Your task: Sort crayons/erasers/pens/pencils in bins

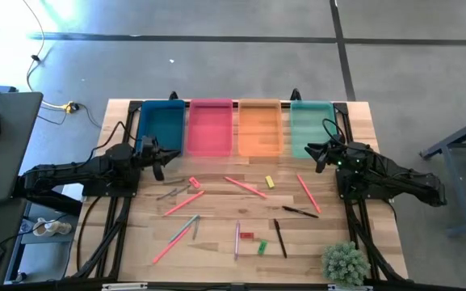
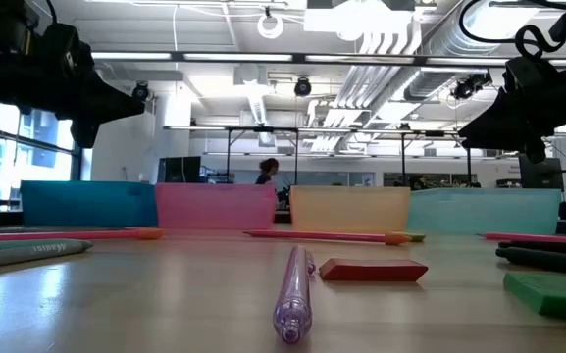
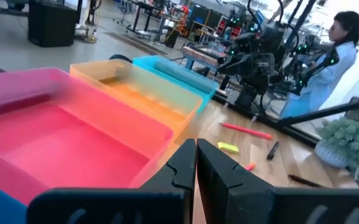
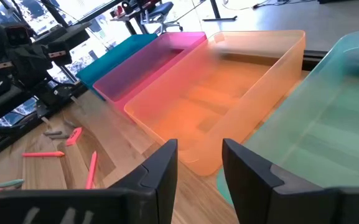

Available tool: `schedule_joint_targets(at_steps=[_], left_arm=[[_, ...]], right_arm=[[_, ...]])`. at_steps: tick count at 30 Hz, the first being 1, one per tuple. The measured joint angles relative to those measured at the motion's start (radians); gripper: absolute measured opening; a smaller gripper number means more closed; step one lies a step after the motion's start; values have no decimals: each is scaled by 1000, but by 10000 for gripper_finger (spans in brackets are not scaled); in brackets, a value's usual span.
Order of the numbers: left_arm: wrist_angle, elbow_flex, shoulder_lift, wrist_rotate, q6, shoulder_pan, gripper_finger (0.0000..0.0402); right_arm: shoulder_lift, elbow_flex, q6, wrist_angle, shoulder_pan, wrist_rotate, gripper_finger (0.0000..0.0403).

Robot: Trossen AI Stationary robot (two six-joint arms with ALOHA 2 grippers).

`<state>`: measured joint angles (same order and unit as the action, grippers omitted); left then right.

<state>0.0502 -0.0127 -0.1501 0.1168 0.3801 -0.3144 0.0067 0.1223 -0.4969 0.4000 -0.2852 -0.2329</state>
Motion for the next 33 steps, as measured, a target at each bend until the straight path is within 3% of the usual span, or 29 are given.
schedule_joint_targets(at_steps=[4,8,14,18,27,33], left_arm=[[0,0,0,-3,116,0,3],[0,0,0,-6,122,1,3],[-1,0,0,-127,100,1,14],[-1,0,0,-166,99,1,45],[-1,0,0,-148,115,1,141],[2,0,0,-132,168,1,170]], right_arm=[[0,0,0,0,0,0,119],[0,0,0,0,0,0,119],[0,0,0,0,0,0,119],[0,0,0,0,0,0,119],[0,0,0,0,0,0,119],[0,0,0,0,0,0,119]])
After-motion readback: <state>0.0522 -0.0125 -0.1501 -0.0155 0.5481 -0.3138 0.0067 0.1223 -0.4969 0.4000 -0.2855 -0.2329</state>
